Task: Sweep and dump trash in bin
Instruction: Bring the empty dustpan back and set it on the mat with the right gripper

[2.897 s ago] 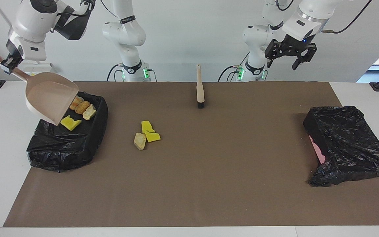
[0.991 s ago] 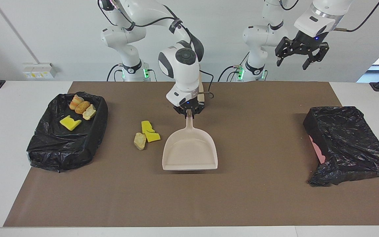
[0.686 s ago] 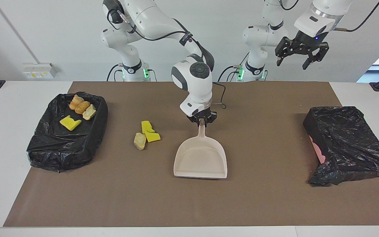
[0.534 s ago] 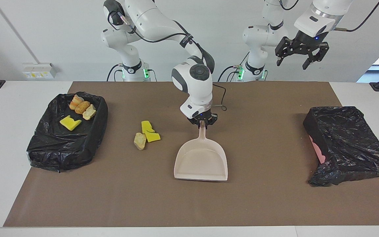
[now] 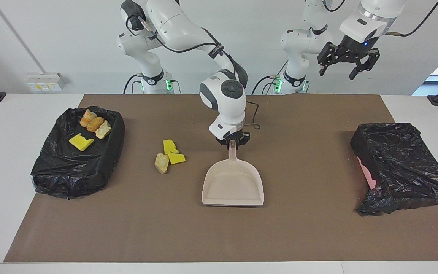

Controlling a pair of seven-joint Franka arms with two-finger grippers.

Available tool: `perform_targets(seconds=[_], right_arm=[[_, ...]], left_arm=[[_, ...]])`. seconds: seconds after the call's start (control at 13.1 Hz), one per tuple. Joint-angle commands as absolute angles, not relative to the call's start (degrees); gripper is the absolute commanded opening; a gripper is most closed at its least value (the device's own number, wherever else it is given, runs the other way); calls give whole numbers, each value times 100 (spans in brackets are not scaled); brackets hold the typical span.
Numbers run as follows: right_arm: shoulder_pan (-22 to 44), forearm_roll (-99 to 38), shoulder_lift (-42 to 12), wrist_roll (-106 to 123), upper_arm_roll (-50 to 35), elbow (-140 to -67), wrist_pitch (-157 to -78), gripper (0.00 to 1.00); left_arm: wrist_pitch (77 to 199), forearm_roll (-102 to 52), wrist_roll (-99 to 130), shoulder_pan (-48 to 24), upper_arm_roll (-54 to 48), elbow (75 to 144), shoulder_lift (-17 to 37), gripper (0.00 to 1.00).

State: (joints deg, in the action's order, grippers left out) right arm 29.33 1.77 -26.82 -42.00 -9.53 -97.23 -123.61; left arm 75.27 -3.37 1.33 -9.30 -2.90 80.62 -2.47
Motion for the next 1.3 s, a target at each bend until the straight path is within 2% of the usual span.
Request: perform_targets(seconds=[0.0, 0.23, 0.46, 0.69, 0.76, 0.91, 1.22], right_arm=[[2988, 378, -2190, -4069, -949, -9888, -11824, 100], [3041, 273, -1602, -3973, -993, -9957, -11173, 100], [3032, 107, -732, -3938, -1274, -10667, -10750, 100], [3260, -596, -204, -3920, -1415, -11248, -10503, 100], [3296, -859, -19, -3868, -1415, -11572, -10590, 100], [3680, -1229, 394, -3963, -1415, -12371, -11247, 100], [4499, -1327, 448, -4859, -1415, -13235, -12268, 100]], left_arm=[[7654, -281, 97, -949, -299, 8077, -308, 100], [7910, -281, 88, -949, -299, 8077, -281, 100], [8103, -246, 70, -967, -308, 8077, -211, 100], [8445, -220, 88, -1019, -378, 8077, 87, 100], [8594, -220, 97, -1150, -369, 8077, 175, 100], [8832, 121, 149, -1448, -378, 8077, 534, 100], [10105, 158, 870, -2029, -387, 8919, 772, 100]])
